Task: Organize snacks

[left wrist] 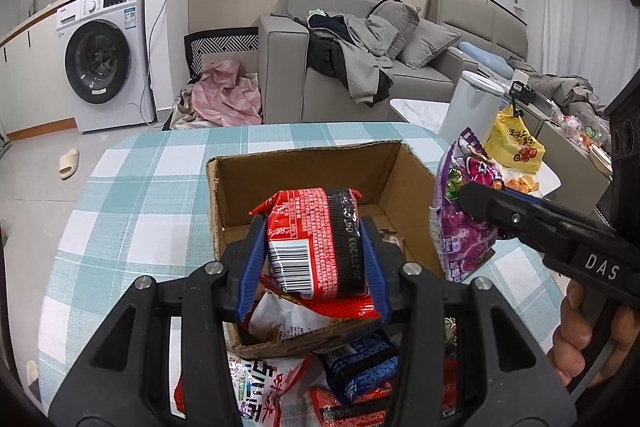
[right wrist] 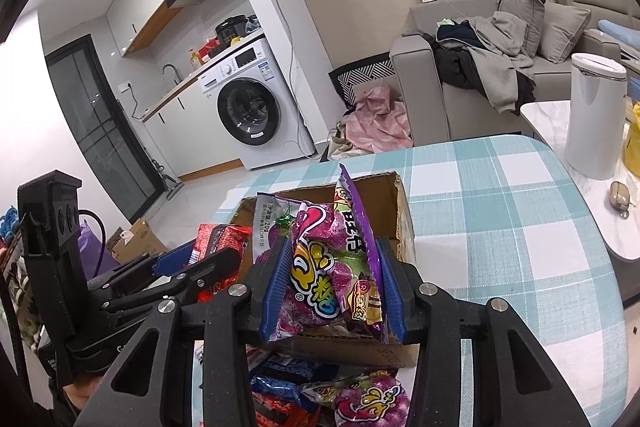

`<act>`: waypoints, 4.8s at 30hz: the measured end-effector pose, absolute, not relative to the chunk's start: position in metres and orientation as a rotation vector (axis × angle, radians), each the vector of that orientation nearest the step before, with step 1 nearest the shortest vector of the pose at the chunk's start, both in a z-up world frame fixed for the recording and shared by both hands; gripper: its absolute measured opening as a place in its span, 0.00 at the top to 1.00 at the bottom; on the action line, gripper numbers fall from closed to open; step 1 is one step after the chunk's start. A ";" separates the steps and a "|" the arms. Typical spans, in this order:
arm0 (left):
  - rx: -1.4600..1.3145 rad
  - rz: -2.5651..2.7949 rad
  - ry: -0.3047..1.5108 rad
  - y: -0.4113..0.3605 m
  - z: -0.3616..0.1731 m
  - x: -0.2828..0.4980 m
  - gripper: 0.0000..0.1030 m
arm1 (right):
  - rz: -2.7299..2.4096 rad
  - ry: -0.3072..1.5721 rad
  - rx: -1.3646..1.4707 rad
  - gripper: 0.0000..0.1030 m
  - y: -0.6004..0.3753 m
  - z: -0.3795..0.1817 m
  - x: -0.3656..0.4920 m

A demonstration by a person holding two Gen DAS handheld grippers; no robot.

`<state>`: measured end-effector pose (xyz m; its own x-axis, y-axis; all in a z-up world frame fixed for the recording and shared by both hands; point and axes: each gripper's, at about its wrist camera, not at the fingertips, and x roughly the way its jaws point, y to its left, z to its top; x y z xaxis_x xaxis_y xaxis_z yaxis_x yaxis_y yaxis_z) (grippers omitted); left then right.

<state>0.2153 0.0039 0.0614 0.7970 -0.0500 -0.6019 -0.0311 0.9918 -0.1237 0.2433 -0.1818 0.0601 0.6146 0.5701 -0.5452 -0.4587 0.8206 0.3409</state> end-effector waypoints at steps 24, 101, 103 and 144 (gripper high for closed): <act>-0.128 0.000 0.693 0.007 0.032 0.234 0.59 | 0.574 0.698 0.145 0.58 -0.166 0.050 0.255; -0.138 0.037 0.746 0.020 0.001 0.050 0.01 | 0.700 0.935 -0.047 0.07 -0.187 -0.031 0.141; -0.132 0.031 0.760 0.018 -0.002 0.052 0.01 | 0.705 0.948 -0.045 0.13 -0.187 -0.034 0.142; 0.007 -0.134 1.014 -0.025 -0.059 0.065 0.01 | 0.723 1.004 0.015 0.22 -0.184 -0.057 0.154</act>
